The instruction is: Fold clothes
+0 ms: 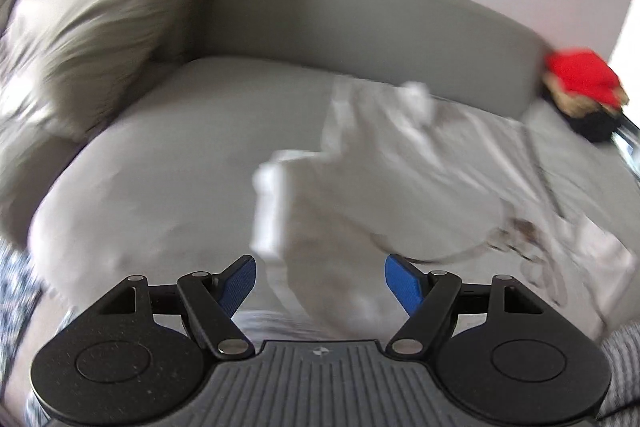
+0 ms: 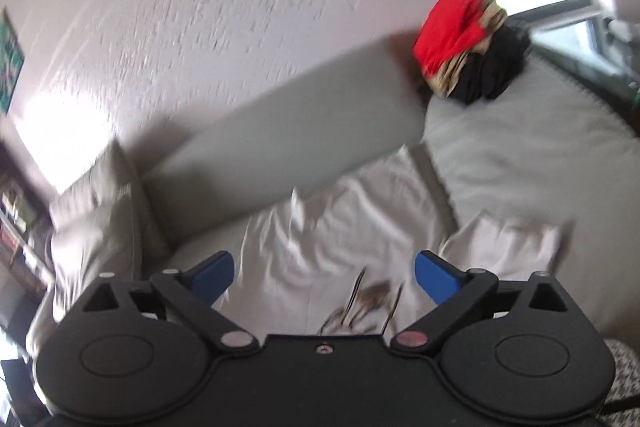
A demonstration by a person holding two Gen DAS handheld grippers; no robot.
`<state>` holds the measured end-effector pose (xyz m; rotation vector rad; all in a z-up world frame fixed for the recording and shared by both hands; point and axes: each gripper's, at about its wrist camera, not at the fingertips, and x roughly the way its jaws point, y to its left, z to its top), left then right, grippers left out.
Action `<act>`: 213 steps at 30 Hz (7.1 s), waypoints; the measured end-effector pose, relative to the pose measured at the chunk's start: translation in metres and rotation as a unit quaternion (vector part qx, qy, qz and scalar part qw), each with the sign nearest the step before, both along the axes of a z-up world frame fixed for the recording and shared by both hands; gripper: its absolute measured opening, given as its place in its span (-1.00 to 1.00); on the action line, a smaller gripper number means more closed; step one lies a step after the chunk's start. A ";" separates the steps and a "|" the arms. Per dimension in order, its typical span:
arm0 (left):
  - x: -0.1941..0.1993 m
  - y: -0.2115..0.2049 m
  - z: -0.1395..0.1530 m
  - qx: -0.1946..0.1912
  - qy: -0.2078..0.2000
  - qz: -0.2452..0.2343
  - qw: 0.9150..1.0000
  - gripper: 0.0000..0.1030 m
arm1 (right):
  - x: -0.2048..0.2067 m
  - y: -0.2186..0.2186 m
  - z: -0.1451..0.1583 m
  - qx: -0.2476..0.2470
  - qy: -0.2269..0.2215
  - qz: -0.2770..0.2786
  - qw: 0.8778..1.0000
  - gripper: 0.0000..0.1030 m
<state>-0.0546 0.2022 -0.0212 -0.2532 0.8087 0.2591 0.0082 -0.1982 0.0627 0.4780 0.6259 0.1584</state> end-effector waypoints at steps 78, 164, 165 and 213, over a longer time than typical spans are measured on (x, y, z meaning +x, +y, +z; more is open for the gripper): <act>0.000 0.121 -0.054 -0.088 -0.038 0.218 0.971 -0.73 | 0.050 0.092 -0.127 -0.012 0.151 0.131 0.980 0.47; -0.005 0.007 -0.020 -0.055 0.060 -0.028 0.996 -0.13 | -0.034 0.067 -0.078 -0.106 0.067 0.241 0.962 0.18; -0.007 -0.008 -0.018 -0.052 0.060 -0.044 0.996 -0.12 | -0.036 0.060 -0.076 -0.107 0.068 0.226 0.966 0.18; -0.015 -0.105 -0.058 0.020 0.093 -0.057 0.994 -0.52 | -0.009 0.019 -0.133 -0.120 0.129 0.077 0.981 -0.72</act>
